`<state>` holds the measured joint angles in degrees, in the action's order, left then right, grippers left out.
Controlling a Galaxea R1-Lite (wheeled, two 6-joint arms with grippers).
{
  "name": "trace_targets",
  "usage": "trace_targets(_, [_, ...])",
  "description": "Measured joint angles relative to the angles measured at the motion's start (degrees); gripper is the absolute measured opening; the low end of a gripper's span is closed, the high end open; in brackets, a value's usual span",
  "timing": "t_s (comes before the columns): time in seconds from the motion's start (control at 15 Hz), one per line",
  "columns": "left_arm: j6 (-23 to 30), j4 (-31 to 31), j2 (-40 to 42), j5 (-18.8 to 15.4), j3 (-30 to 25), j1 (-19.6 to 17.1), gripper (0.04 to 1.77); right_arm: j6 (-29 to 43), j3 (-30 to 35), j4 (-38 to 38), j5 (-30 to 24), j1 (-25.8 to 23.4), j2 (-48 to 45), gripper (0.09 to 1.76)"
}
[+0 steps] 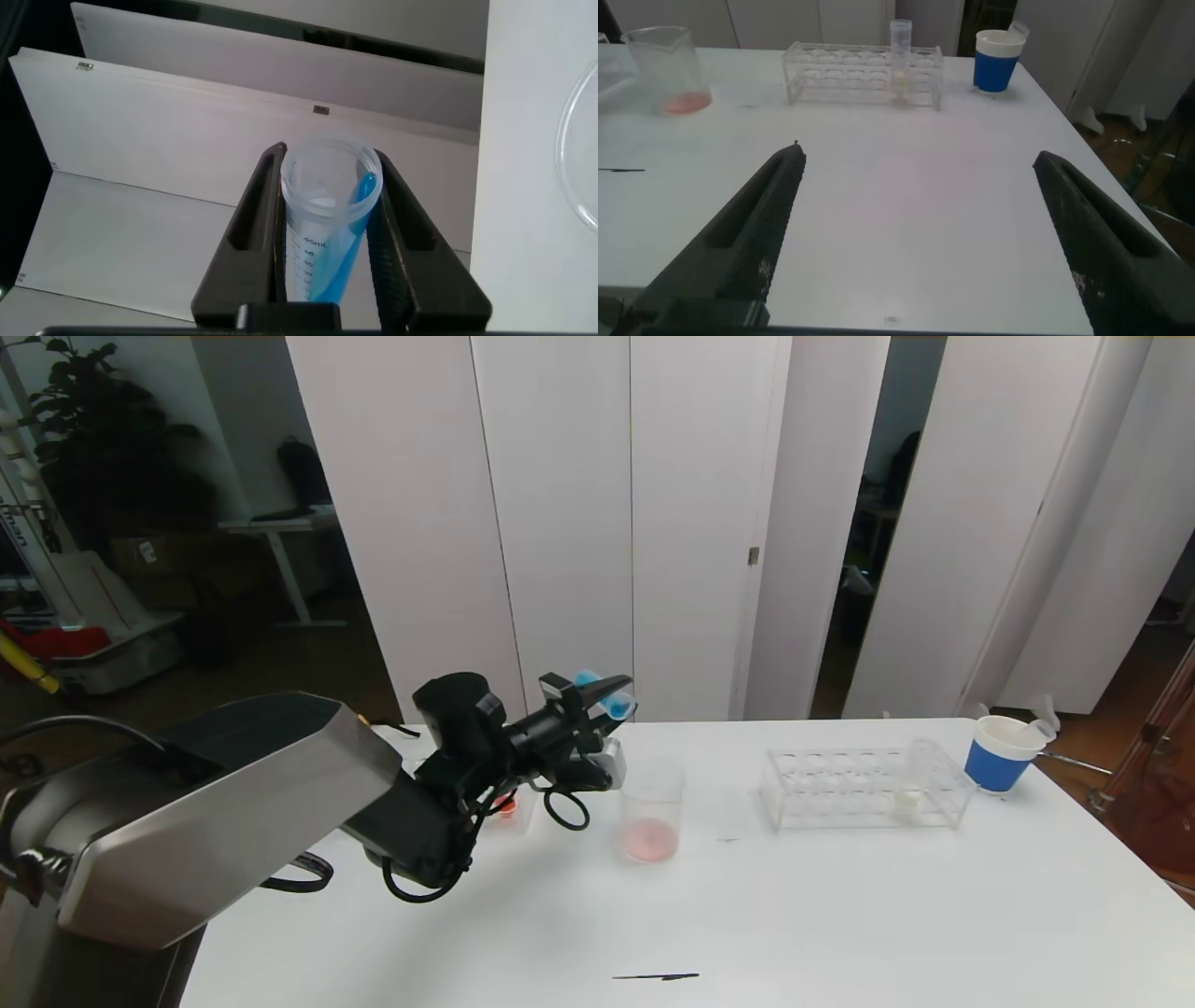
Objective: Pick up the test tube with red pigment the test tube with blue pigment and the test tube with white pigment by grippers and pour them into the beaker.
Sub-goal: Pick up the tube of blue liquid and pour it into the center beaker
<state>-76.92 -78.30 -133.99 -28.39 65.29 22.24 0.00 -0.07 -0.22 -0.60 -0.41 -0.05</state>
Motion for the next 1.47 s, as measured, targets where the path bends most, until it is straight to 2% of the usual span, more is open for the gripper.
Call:
trace_targets(0.33, [-1.2,-0.3,-1.7,1.1,1.0,1.1,0.58,0.0,0.0,0.0,0.0,0.0,0.0,1.75])
trace_targets(0.8, [-2.7,-4.1,-2.1,1.1,1.1,1.5,0.58,0.0,0.0,0.0,0.0,0.0,0.0,1.75])
trace_targets(1.47, [-4.2,-5.2,-2.5,1.2,1.7,1.8,0.58,0.0,0.0,0.0,0.0,0.0,0.0,1.75])
